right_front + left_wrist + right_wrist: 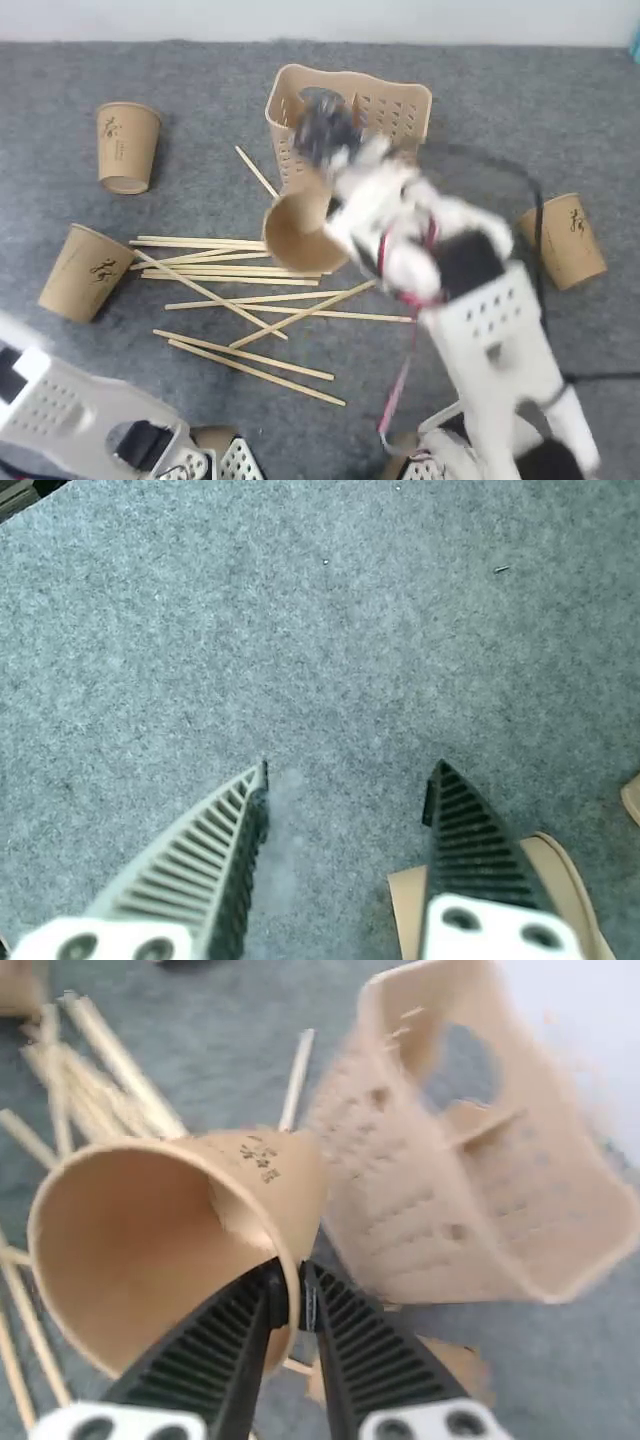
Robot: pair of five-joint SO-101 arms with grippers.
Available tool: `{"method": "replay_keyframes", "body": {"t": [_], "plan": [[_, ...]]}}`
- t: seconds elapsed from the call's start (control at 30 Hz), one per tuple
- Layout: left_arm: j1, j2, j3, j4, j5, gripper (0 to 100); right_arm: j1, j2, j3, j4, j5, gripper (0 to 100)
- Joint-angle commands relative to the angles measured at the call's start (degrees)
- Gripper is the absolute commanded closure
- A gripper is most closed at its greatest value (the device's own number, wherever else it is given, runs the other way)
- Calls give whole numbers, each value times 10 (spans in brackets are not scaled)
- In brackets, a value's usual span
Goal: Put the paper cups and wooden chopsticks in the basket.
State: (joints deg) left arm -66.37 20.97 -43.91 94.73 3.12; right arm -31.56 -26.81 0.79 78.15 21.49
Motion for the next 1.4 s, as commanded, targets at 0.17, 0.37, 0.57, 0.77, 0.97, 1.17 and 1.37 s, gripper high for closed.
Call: {"method": "replay_keyframes", "body": {"t": [0.17, 0.37, 0.57, 0.77, 0.97, 1.17, 1.37], "plan": [[-13, -11, -17, 0, -4, 761, 55, 266, -627, 192, -44, 991], [-13, -11, -15, 0, -4, 761, 105, 392, -858, 233, -47, 991], [-10, -11, 11, -13, -5, 761, 160, 451, -865, 217, -65, 991], [-9, -12, 23, -25, -5, 761, 168, 483, -864, 246, -66, 991], [-9, -14, 23, -21, -6, 761, 184, 495, -782, 244, -97, 991], [-9, -14, 23, -20, -29, 762, 200, 493, -760, 242, -98, 989], [-4, -17, 23, -19, -31, 761, 196, 493, -756, 245, -112, 868]]}}
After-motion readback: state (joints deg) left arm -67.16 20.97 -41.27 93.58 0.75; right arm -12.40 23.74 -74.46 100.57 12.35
